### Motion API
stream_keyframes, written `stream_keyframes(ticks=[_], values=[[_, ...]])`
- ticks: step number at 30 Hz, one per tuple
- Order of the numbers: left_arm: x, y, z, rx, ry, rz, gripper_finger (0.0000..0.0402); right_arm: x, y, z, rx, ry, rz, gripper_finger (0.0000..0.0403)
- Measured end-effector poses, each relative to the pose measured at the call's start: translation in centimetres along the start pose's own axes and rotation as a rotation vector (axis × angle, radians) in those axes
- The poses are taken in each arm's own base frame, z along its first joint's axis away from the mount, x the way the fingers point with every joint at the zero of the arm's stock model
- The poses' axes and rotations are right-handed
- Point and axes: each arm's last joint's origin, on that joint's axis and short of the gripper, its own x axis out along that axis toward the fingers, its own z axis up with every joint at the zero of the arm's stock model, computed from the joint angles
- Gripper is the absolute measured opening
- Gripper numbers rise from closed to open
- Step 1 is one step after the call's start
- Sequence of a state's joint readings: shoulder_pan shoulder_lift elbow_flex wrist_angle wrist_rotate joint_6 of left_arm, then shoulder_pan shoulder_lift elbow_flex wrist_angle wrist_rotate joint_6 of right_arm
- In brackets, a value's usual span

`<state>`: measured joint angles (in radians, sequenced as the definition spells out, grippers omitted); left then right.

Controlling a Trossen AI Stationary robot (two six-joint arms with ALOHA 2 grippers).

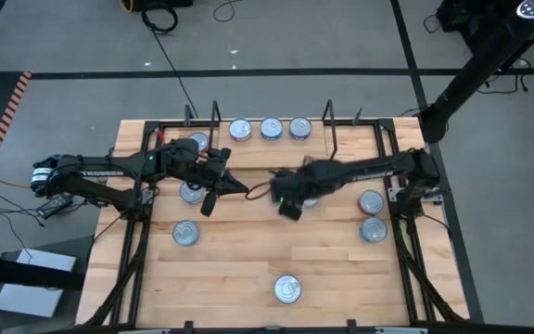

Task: Stack canned seafood by type on shelf
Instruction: Put the blue tuna can on the shelf, then put the light blue tuna can on the shelf

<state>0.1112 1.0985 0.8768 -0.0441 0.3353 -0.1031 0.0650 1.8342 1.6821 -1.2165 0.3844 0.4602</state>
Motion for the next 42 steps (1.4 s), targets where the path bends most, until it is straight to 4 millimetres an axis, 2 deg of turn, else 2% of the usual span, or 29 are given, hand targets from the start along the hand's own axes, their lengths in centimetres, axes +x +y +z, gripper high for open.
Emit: stream_keyframes(ticks=[4,8,16,21,27,35,39,42], values=[[0.0,0.0,0.0,0.003,-0.004,0.001,0.0001,1.0,-2.3,1.4,-0.232,-0.076,-0.173,0.0137],[0.0,0.0,0.1,0.001,-0.009,0.006,0.0001,3.2,-4.2,2.4,-0.297,-0.091,-0.209,0.0137],[0.0,0.0,0.1,-0.009,-0.009,0.007,0.0001,8.6,-7.6,1.0,-0.355,0.027,-0.281,0.0137],[0.0,0.0,0.1,-0.029,-0.009,0.007,0.0001,10.5,-8.4,-0.1,-0.346,0.07,-0.276,0.0137],[0.0,0.0,0.1,-0.034,-0.009,0.008,0.0001,11.2,-8.7,-0.9,-0.343,0.099,-0.259,0.0139],[0.0,0.0,0.1,-0.037,-0.009,0.011,0.0001,11.8,-8.9,-0.9,-0.311,0.104,-0.155,0.0238],[0.0,0.0,0.1,-0.044,-0.009,0.012,0.0001,11.8,-9.1,-0.9,-0.305,0.108,-0.127,0.0255],[0.0,0.0,0.1,-0.055,-0.009,0.012,0.0001,11.1,-9.2,-0.4,-0.292,0.109,-0.128,0.0259]])
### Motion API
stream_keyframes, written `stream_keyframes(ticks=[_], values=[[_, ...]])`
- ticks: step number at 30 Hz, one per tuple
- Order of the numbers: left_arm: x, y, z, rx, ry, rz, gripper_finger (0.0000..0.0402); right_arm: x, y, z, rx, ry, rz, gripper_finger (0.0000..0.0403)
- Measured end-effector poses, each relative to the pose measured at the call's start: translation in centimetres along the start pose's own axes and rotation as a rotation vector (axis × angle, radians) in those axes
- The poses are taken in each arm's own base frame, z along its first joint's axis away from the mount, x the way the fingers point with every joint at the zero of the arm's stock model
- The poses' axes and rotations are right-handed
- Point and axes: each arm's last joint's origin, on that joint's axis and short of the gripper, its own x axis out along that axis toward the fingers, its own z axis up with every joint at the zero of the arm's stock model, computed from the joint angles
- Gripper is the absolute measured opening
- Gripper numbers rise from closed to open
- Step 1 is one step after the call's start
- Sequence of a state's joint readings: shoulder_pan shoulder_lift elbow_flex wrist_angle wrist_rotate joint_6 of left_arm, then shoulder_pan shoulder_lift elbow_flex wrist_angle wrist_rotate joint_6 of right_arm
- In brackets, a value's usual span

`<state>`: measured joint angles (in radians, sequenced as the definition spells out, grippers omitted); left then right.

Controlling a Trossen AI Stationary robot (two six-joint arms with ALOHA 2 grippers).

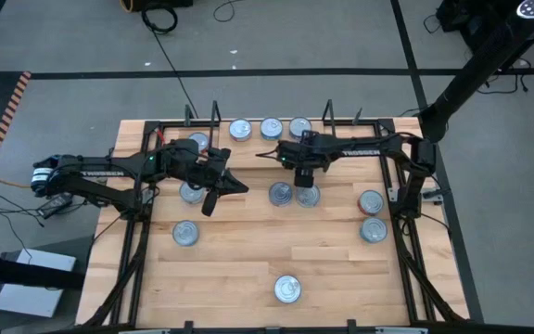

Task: Stack canned seafood by type on shelf
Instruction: Put the light blue tuna can on the shelf

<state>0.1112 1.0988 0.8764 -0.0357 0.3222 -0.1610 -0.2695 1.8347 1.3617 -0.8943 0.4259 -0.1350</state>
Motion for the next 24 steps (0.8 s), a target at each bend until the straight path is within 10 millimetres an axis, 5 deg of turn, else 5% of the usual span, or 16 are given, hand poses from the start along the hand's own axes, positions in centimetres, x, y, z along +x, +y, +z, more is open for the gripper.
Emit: stream_keyframes(ticks=[9,14,20,24], values=[[0.0,0.0,0.4,0.011,-0.041,0.01,0.0001,-6.7,-2.9,0.9,0.142,-0.081,0.094,0.0236],[0.0,0.0,0.5,0.009,-0.058,0.033,0.0001,-10.1,-4.0,-0.5,0.293,-0.157,0.183,0.0175],[0.0,0.0,0.6,-0.013,-0.063,0.034,0.0001,-10.7,-2.6,-2.2,0.372,-0.273,0.299,0.0032],[-0.2,-0.1,0.8,-0.012,-0.077,0.03,0.0001,-10.5,-0.5,-3.0,0.407,-0.388,0.372,0.0016]])
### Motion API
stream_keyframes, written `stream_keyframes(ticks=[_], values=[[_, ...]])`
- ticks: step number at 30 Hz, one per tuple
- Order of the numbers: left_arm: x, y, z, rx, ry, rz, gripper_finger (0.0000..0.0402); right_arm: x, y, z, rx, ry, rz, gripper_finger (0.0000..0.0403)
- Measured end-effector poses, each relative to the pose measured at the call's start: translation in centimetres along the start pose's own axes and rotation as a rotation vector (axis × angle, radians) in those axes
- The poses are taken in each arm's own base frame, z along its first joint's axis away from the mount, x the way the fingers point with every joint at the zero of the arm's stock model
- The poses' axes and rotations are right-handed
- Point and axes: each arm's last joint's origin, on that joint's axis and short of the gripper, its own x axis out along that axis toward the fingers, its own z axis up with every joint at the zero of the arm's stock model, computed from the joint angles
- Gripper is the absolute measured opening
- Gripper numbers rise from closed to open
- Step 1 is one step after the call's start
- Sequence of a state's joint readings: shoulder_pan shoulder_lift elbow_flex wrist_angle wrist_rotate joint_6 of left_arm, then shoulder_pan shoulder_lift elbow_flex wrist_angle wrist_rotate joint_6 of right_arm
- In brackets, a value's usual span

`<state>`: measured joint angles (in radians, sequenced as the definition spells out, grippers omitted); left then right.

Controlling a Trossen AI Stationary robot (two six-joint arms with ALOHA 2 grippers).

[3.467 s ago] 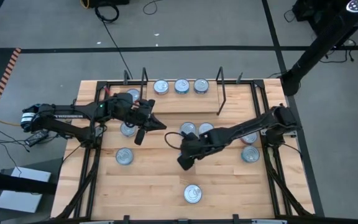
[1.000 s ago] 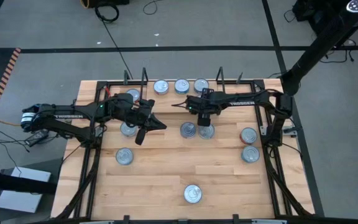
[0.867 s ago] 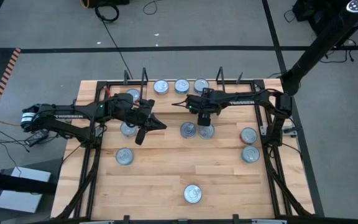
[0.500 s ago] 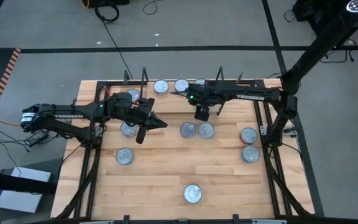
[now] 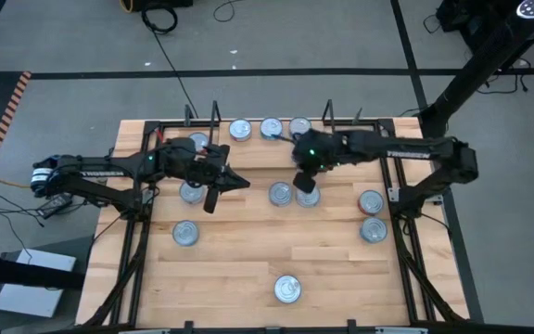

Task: Stack canned seafood by type on shelf
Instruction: Put the light blue tuna can on the shelf

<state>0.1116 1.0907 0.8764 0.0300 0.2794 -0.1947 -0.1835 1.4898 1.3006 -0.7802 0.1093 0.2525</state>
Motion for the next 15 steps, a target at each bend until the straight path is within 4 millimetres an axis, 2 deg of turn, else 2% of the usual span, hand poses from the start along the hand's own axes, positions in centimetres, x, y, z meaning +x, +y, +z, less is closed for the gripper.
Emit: stream_keyframes(ticks=[6,10,15], values=[[-0.8,-0.3,0.4,0.012,-0.023,-0.007,0.0001,0.1,2.4,-2.8,0.056,-0.177,0.151,0.0006],[-1.2,-0.4,0.2,-0.006,0.015,-0.013,0.0001,0.2,3.7,-5.2,0.084,-0.272,0.178,0.0008],[-1.2,-0.4,-0.6,-0.084,0.093,-0.022,0.0005,-0.2,4.7,-7.9,0.143,-0.309,0.246,0.0004]])
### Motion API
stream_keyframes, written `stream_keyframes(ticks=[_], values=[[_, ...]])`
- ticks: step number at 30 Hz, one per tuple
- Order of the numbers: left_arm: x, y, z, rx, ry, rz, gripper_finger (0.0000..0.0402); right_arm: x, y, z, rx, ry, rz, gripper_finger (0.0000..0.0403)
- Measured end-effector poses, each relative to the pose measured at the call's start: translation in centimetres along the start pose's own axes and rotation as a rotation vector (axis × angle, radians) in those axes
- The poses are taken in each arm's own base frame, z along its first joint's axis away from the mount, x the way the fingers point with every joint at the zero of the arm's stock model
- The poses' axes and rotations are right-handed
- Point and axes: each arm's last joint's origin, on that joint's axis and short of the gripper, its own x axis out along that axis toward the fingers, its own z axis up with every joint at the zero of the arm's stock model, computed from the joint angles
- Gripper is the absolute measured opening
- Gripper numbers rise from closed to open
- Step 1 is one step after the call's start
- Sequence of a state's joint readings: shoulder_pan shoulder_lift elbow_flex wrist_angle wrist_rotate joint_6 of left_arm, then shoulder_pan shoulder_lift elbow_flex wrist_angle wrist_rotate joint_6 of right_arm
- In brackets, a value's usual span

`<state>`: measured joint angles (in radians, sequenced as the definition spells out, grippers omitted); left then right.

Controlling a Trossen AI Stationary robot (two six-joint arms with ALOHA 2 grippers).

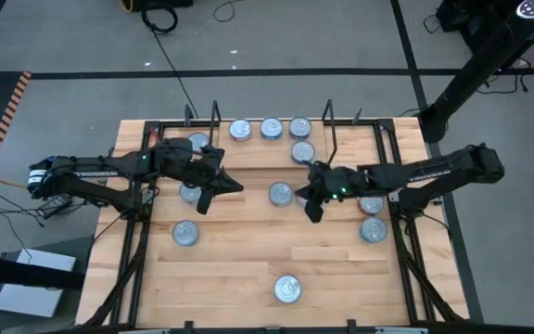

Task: Stack canned seafood by type on shelf
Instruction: Put the light blue tuna can on the shelf

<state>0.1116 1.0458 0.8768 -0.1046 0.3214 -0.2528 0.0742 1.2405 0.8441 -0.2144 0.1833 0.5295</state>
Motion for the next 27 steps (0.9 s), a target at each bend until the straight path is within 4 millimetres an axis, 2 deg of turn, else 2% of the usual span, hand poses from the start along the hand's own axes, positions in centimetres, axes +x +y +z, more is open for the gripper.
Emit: stream_keyframes(ticks=[7,11,18,27], values=[[-0.2,-0.2,-1.2,-0.102,0.161,-0.073,0.0003,-1.8,1.0,-1.2,0.037,0.076,0.141,0.0023],[-0.4,-0.6,-2.1,-0.134,0.28,-0.074,0.0003,-3.0,1.0,-1.2,0.023,0.12,0.217,0.0012],[-0.7,-2.0,-4.5,-0.253,0.507,-0.044,0.0002,-5.2,0.2,-1.6,-0.011,0.164,0.195,0.0011],[-1.1,-4.8,-7.5,-0.33,0.692,0.113,0.0002,-7.5,-1.0,-2.1,-0.115,0.202,0.154,0.0007]])
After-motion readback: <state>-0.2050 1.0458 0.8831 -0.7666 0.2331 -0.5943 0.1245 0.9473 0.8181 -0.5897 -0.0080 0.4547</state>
